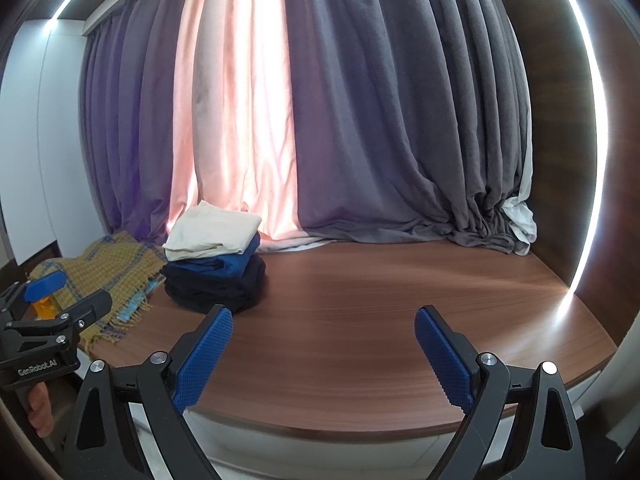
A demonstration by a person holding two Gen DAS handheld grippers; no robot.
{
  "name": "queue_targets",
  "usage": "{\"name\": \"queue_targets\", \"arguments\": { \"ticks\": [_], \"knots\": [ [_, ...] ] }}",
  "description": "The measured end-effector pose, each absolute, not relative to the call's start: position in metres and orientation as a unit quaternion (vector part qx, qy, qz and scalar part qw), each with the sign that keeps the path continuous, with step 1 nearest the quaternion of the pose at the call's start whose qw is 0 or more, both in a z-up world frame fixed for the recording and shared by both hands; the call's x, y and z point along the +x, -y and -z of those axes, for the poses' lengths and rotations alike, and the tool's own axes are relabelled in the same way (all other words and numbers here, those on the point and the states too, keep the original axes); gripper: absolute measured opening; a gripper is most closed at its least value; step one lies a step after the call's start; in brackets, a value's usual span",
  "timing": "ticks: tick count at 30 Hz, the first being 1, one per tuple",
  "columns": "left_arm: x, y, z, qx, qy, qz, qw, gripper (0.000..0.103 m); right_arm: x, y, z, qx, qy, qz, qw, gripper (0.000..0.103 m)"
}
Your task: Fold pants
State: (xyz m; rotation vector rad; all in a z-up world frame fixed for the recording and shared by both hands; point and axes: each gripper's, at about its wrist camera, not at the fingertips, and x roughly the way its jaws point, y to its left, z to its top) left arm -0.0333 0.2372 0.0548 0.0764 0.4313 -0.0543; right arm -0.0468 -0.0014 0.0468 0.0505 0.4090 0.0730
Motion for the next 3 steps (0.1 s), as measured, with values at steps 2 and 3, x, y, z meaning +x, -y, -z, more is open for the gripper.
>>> {"name": "queue_targets", "arguments": {
  "ticks": [2,3],
  "knots": [
    [-0.0344,-0.2372,-0.0553,0.037,-0.213,0.026,0.976,0.103,-0.0471,0.0018,-0.0472,0.025,-0.202,-0.037,0.978,0.093],
    [-0.0345,-0.2371,-0.0555,0.036,-0.213,0.026,0.976,0.103,-0.0475,0.0021,-0.0473,0.026,-0.202,-0.036,0.978,0.093]
  ]
}}
